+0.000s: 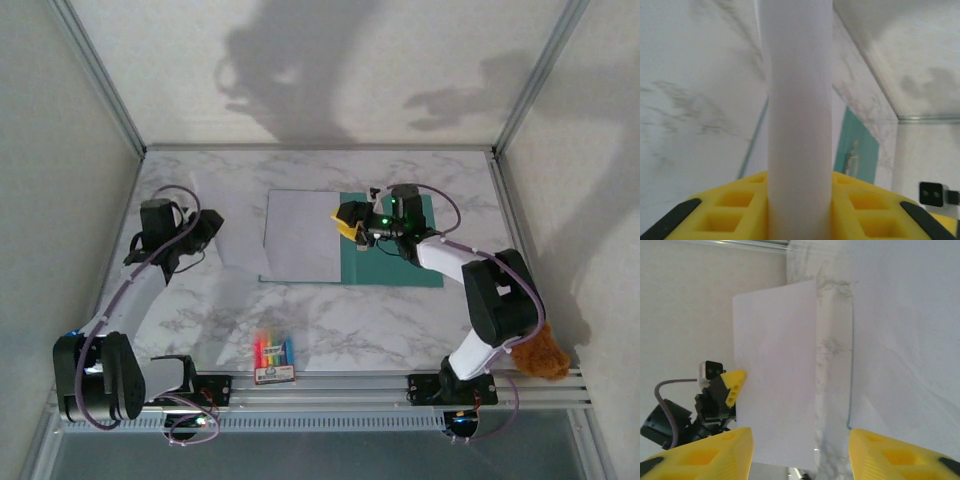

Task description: Put the files into the folder

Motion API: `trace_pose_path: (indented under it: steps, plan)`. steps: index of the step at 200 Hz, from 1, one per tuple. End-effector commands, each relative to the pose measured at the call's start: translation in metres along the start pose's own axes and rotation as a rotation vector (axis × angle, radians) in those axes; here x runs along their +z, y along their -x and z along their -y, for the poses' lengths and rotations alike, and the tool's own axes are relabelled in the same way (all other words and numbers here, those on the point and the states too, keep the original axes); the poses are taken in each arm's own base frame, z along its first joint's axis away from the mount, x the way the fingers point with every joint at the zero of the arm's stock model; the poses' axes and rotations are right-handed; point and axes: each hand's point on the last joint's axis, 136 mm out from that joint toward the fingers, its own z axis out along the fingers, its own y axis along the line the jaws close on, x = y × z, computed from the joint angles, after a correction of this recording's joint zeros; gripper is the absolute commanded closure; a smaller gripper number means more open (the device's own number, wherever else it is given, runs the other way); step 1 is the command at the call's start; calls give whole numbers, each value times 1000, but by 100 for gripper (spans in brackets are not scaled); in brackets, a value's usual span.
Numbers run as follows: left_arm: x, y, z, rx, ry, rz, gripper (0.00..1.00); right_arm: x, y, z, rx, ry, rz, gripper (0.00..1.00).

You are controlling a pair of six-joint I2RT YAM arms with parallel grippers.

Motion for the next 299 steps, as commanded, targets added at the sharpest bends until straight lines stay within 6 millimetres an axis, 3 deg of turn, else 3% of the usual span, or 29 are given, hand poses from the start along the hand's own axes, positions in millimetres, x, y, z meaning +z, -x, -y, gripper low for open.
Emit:
trace_pose_path:
  steps: [1, 50, 87, 119, 141, 163, 190, 235, 299]
  plan:
    - [0, -3, 37, 1, -64, -16, 70, -19, 0, -35, -17, 135, -5, 47]
    - [9, -21, 117, 69, -182, -62, 70, -55, -17, -61, -82, 148, 20, 45]
    - [7, -44, 179, 118, -298, -113, 70, -84, -28, -98, -147, 220, 63, 38]
    - [-6, -61, 226, 154, -402, -147, 69, -99, -37, -105, -187, 195, 102, 37]
    - [-18, -68, 246, 172, -458, -163, 69, -102, -37, -103, -176, 180, 126, 31]
    - [-29, -72, 254, 175, -502, -174, 68, -99, -35, -97, -144, 184, 128, 29]
    - [-34, -81, 255, 165, -540, -205, 67, -94, -32, -104, -135, 240, 101, 29]
    - [-18, -116, 242, 185, -569, -332, 66, -92, -29, -126, -188, 282, 65, 30]
    - [3, -133, 221, 200, -530, -389, 66, -92, -30, -140, -203, 316, 36, 34]
